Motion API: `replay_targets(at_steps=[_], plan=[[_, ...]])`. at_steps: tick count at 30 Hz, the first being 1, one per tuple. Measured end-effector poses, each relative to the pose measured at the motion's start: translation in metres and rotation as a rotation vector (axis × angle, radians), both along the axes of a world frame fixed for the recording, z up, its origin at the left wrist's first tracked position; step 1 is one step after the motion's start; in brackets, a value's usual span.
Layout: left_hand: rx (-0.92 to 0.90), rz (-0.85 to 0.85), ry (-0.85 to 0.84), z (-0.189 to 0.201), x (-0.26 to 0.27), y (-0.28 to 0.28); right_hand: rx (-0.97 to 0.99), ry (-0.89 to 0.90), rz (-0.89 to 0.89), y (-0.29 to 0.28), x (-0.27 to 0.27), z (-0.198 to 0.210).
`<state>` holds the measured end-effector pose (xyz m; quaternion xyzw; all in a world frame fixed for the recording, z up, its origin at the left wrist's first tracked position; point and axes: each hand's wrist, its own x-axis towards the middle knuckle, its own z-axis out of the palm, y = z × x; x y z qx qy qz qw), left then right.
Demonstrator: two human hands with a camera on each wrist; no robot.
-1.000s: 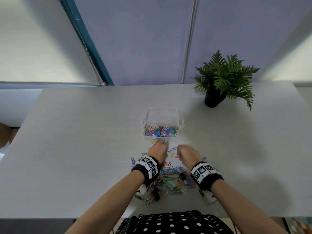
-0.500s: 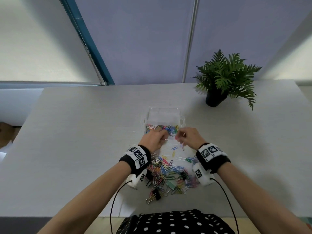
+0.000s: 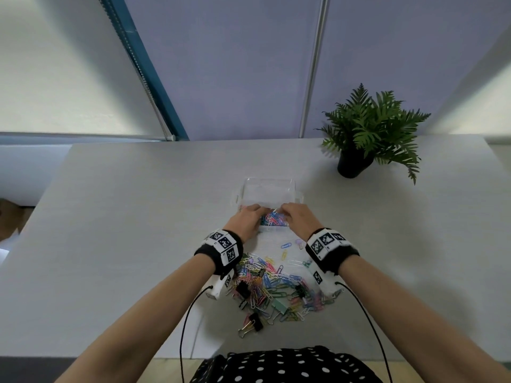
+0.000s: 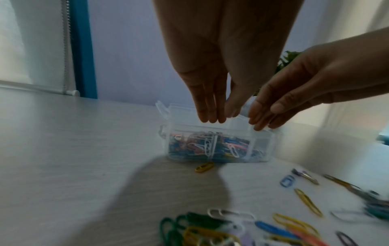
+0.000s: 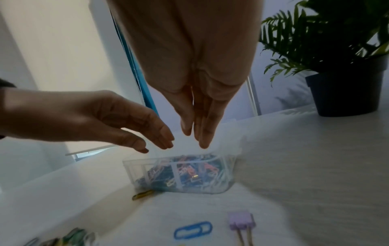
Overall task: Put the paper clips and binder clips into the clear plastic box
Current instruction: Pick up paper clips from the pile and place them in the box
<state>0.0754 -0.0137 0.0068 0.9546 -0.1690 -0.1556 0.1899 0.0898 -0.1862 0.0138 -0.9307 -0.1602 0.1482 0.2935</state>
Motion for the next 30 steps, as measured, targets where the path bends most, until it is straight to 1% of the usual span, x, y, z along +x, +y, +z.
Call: replay_targets(at_steps=[2, 3, 4, 6, 8, 10, 13, 15, 19, 21, 23, 27, 30], plan=[[0.002, -0.070, -0.049, 0.005, -0.015, -0.004, -0.007, -0.057, 0.016, -0.010, -0.015, 0.005], [-0.009, -0.122, -0.071, 0.007, -0.025, -0.007, -0.046, -0.073, 0.037, -0.016, -0.025, 0.007], [-0.021, -0.178, -0.082, 0.008, -0.034, -0.011, -0.105, -0.076, 0.073, -0.022, -0.035, 0.008], [0.004, -0.259, -0.037, 0.005, -0.050, -0.022, -0.244, -0.043, 0.164, -0.036, -0.056, 0.002], [0.033, -0.264, 0.034, -0.002, -0.060, -0.035, -0.387, 0.022, 0.224, -0.047, -0.074, -0.008], [0.039, -0.219, 0.088, -0.009, -0.065, -0.050, -0.469, 0.093, 0.231, -0.052, -0.087, -0.016], [0.091, -0.187, 0.106, -0.014, -0.066, -0.070, -0.520, 0.062, 0.237, -0.051, -0.095, -0.022], [0.133, -0.179, 0.103, -0.017, -0.065, -0.077, -0.503, 0.037, 0.218, -0.051, -0.095, -0.028], [0.085, -0.093, 0.119, -0.019, -0.060, -0.076, -0.307, 0.053, 0.073, -0.054, -0.087, -0.036], [0.072, -0.094, 0.092, -0.019, -0.059, -0.072, -0.265, 0.060, 0.014, -0.052, -0.082, -0.036], [0.072, -0.101, 0.070, -0.020, -0.060, -0.069, -0.279, 0.076, -0.002, -0.049, -0.077, -0.036], [0.095, -0.106, 0.069, -0.021, -0.061, -0.068, -0.337, 0.088, 0.043, -0.047, -0.072, -0.037], [0.107, -0.157, 0.059, -0.024, -0.061, -0.068, -0.355, 0.079, 0.074, -0.046, -0.069, -0.035]])
